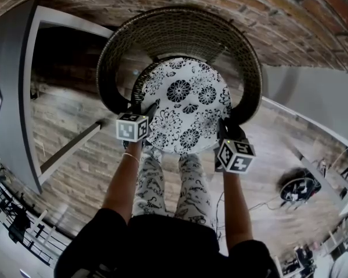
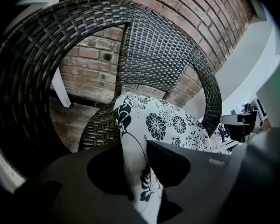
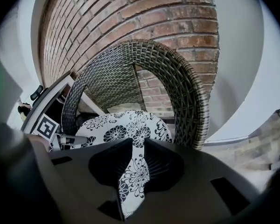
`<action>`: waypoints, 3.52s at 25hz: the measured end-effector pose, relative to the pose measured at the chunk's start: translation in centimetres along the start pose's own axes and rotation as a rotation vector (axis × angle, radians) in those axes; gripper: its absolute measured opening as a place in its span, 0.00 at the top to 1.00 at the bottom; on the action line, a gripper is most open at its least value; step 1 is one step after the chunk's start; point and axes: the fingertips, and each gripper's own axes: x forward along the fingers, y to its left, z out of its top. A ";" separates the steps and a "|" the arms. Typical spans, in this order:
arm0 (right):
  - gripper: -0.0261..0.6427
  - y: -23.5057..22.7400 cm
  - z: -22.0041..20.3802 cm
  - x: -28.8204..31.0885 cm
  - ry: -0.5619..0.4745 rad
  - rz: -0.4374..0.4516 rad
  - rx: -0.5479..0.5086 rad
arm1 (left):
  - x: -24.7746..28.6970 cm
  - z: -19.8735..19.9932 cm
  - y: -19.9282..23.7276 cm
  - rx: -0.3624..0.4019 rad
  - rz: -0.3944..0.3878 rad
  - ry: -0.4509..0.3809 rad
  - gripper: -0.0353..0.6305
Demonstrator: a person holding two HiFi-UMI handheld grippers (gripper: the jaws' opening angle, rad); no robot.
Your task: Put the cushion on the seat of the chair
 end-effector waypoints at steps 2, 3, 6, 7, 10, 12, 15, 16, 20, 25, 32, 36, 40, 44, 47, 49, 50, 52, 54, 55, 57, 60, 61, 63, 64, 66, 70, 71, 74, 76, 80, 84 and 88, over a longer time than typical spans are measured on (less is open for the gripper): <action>0.85 0.2 -0.1 -0.1 0.000 0.001 -0.002 | -0.2 0.0 0.2 0.001 0.010 -0.003 0.78; 0.85 0.3 -0.2 -0.2 -0.001 0.001 -0.003 | -0.3 -0.1 0.3 0.002 0.016 -0.003 0.77; 0.85 0.4 -0.3 -0.3 -0.002 0.005 -0.005 | -0.5 -0.2 0.6 0.007 0.031 -0.002 0.76; 0.84 0.5 -0.3 -0.3 -0.002 0.007 -0.007 | -0.6 -0.2 0.6 0.009 0.037 -0.004 0.76; 0.84 0.6 -0.2 -0.5 -0.007 0.011 -0.012 | -0.9 0.0 0.8 0.016 0.053 -0.014 0.74; 0.84 0.8 -0.3 -0.5 -0.010 0.011 -0.013 | -1.2 0.0 1.0 0.017 0.058 -0.017 0.74; 0.84 1.0 -0.6 -0.5 -0.011 0.013 -0.016 | -1.7 -0.1 1.3 0.019 0.070 -0.027 0.74; 0.84 1.2 -0.6 -0.6 -0.013 0.014 -0.015 | -1.9 -0.1 1.5 0.021 0.075 -0.034 0.74; 0.84 1.7 -0.6 -1.0 -0.019 0.017 -0.014 | -2.7 -0.1 1.6 0.024 0.086 -0.057 0.74; 0.84 2.1 -1.2 -1.2 -0.018 0.019 -0.015 | -3.5 0.1 1.4 0.028 0.089 -0.089 0.74; 0.84 2.7 -1.3 -1.7 -0.026 0.017 -0.016 | -4.7 0.1 1.4 0.024 0.101 -0.127 0.74; 0.84 2.7 -2.0 -1.9 -0.023 0.017 -0.021 | -5.3 -0.1 1.5 0.021 0.101 -0.149 0.74; 0.85 3.1 -2.3 -2.2 -0.027 0.016 -0.017 | -6.3 0.1 1.4 0.031 0.106 -0.181 0.77; 0.85 3.5 -2.4 -2.5 -0.035 0.017 -0.008 | -7.1 0.1 1.3 0.032 0.108 -0.198 0.82; 0.85 3.7 -2.3 -3.0 -0.045 0.016 -0.004 | -7.8 0.1 1.1 0.035 0.108 -0.216 0.88; 0.86 3.8 -2.3 -3.2 -0.053 0.012 -0.002 | -8.3 0.1 1.0 0.041 0.109 -0.227 0.89; 0.86 3.8 -2.2 -3.4 -0.057 0.010 0.001 | -8.7 0.2 1.0 0.045 0.111 -0.234 0.90; 0.87 3.9 -2.1 -3.7 -0.064 0.003 0.006 | -9.4 0.5 0.9 0.051 0.112 -0.250 0.92; 0.89 4.0 -2.0 -4.0 -0.072 -0.009 0.011 | -10.0 0.7 0.6 0.059 0.097 -0.261 0.94; 0.90 4.1 -2.0 -4.1 -0.077 -0.013 0.013 | -10.2 0.8 0.3 0.065 0.082 -0.264 0.94; 0.92 4.2 -1.8 -4.6 -0.090 -0.017 0.020 | -10.6 1.0 -0.5 0.078 0.047 -0.276 0.94; 0.96 4.4 -1.6 -5.2 -0.111 -0.026 0.029 | -11.6 1.7 -1.9 0.104 0.007 -0.302 0.94; 0.96 4.5 -1.6 -5.4 -0.119 -0.028 0.033 | -11.9 2.0 -2.3 0.115 -0.006 -0.310 0.94; 0.96 4.7 -1.4 -5.8 -0.135 -0.029 0.045 | -12.6 2.5 -3.2 0.132 -0.029 -0.324 0.94; 0.96 4.8 -1.2 -6.1 -0.143 -0.028 0.051 | -12.9 2.7 -3.5 0.135 -0.039 -0.330 0.94; 0.97 5.2 -0.9 -6.8 -0.159 -0.026 0.062 | -13.6 3.0 -4.0 0.136 -0.050 -0.343 0.94; 0.97 5.8 -0.1 -8.3 -0.195 -0.019 0.083 | -15.2 3.5 -4.6 0.157 -0.051 -0.371 0.94; 0.96 6.0 0.1 -8.6 -0.203 -0.016 0.088 | -15.7 3.6 -4.8 0.170 -0.050 -0.376 0.94; 0.96 6.5 0.6 -9.8 -0.219 -0.008 0.090 | -17.3 3.9 -5.4 0.191 -0.052 -0.389 0.94; 0.97 6.9 1.0 -10.3 -0.229 -0.002 0.090 | -18.3 4.1 -5.6 0.192 -0.055 -0.400 0.94; 0.97 7.6 1.8 -11.5 -0.237 -0.003 0.083 | -20.2 4.3 -5.9 0.189 -0.049 -0.422 0.94; 0.97 8.5 3.2 -12.8 -0.263 -0.003 0.062 | -22.0 5.1 -6.4 0.183 -0.064 -0.449 0.94; 0.97 9.4 4.3 -14.2 -0.290 -0.001 0.058 | -23.6 5.8 -6.8 0.185 -0.072 -0.461 0.94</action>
